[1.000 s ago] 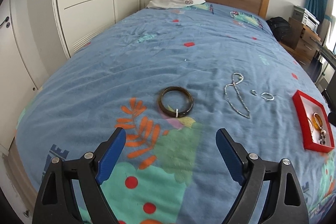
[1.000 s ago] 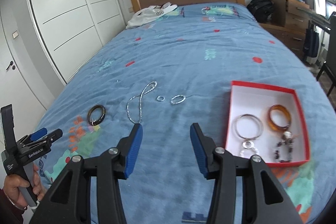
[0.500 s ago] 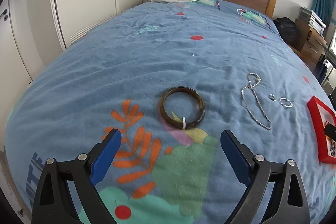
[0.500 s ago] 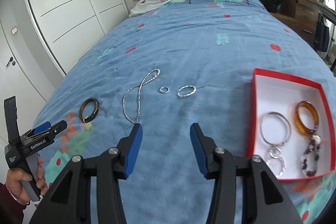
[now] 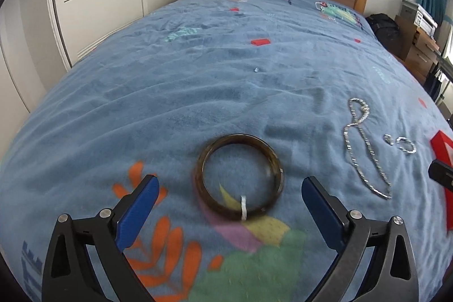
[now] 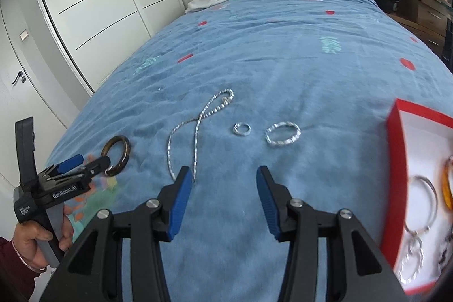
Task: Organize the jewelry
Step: 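Grasp the dark brown bangle with the left tool while the right tool grasps the small silver ring, then carry the bangle and ring into the red box and open both tools, then withdraw both open tools from the box toward the necklace and hoop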
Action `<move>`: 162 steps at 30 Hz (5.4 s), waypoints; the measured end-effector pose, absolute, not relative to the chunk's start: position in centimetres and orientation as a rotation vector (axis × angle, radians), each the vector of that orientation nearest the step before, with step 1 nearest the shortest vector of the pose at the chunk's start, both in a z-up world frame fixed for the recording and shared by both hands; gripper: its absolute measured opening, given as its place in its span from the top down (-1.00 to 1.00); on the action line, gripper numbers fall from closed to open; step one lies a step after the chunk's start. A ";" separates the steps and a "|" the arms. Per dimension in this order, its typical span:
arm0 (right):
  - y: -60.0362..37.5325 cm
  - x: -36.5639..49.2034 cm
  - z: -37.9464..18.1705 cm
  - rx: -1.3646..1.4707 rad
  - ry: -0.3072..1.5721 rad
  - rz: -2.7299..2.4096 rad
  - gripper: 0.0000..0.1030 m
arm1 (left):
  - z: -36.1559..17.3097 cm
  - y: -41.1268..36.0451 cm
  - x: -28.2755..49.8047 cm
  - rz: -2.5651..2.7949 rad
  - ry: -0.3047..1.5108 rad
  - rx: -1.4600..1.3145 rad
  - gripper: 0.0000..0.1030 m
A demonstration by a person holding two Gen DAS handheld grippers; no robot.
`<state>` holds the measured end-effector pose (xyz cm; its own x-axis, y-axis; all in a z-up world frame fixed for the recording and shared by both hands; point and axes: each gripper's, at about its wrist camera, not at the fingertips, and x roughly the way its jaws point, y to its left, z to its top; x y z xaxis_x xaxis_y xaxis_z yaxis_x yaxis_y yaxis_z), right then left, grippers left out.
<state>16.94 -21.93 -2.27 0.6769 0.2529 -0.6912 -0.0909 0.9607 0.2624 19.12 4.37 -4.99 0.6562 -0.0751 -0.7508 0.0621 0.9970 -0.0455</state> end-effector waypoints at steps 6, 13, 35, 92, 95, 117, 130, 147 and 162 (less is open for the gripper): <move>-22.2 20.5 -3.1 0.212 0.794 0.196 0.11 | -6.3 4.2 20.3 -0.088 0.867 -0.017 -0.93; -22.3 23.9 -4.6 0.214 0.818 0.212 0.13 | -7.8 4.0 20.9 -0.091 0.888 -0.012 -0.93; -21.8 24.2 -5.4 0.180 0.830 0.199 0.62 | -7.4 3.8 20.8 -0.125 0.856 -0.007 -0.48; -50.3 8.4 -3.9 0.287 0.894 -0.053 0.61 | -2.4 -34.4 13.6 -0.742 0.868 0.197 -0.48; -50.5 8.5 -3.9 0.277 0.897 -0.053 0.61 | -2.9 -34.7 13.4 -0.751 0.879 0.204 -0.48; -51.2 8.4 -3.9 0.295 0.897 -0.059 0.59 | -4.2 -36.0 12.2 -0.780 0.899 0.281 -0.48; -51.2 8.0 -3.3 0.320 0.864 -0.061 0.59 | -5.5 -36.7 11.7 -0.731 0.882 0.408 -0.48; -51.6 6.9 -2.5 0.335 0.842 -0.080 0.59 | -5.4 -37.0 11.4 -0.725 0.863 0.443 -0.53; -51.3 3.7 0.2 0.332 0.815 -0.129 0.59 | -1.3 -35.8 9.7 -0.729 0.806 0.412 -0.54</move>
